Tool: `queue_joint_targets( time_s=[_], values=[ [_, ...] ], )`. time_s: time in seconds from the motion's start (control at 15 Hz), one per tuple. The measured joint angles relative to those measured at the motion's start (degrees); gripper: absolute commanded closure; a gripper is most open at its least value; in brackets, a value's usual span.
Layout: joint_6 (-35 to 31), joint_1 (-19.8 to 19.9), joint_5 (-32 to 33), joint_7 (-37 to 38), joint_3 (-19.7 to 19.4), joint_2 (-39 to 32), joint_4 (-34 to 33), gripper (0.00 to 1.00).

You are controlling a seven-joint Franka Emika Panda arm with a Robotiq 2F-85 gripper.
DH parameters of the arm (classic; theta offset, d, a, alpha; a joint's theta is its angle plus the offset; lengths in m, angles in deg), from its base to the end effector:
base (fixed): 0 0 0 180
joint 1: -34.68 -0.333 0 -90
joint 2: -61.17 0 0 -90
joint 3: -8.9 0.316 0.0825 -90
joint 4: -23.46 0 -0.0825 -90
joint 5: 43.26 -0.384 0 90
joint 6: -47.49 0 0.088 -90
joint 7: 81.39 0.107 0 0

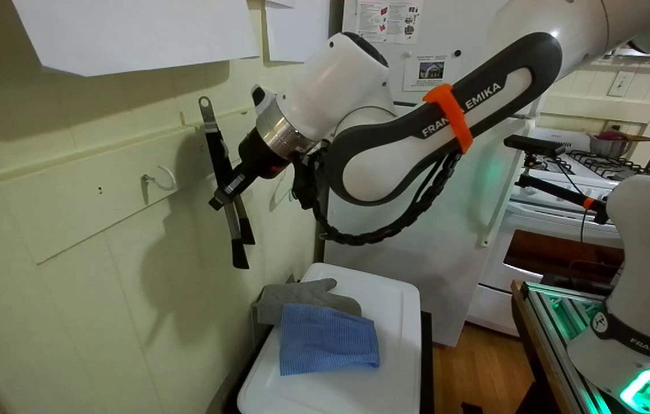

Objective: Move the tongs from the hook on the right to the center hook

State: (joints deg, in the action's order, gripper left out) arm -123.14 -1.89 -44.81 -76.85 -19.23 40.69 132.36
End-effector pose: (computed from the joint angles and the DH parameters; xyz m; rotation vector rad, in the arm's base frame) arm 0.6582 0.1291 0.4233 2.8623 0.1950 1.1648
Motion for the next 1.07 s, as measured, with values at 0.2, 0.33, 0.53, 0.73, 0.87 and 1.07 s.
queue_joint_targets(
  time_s=[0.2,0.33,0.53,0.73,0.87,1.07],
  values=[
    [0.1,0.0,0.0,0.6,0.0,-0.7,-0.5,0.98],
    [0.2,0.0,-0.1,1.0,0.0,-1.0,-0.8,0.98],
    [0.6,0.1,-0.3,1.1,0.0,-1.3,-1.0,0.98],
    [4.6,0.5,-1.5,1.1,0.7,-1.3,-1.8,0.98],
    [7.2,2.0,-0.9,2.1,2.4,-1.4,-2.7,0.98],
    [9.6,8.9,3.2,5.5,9.5,-1.5,-3.9,0.6]
  ],
)
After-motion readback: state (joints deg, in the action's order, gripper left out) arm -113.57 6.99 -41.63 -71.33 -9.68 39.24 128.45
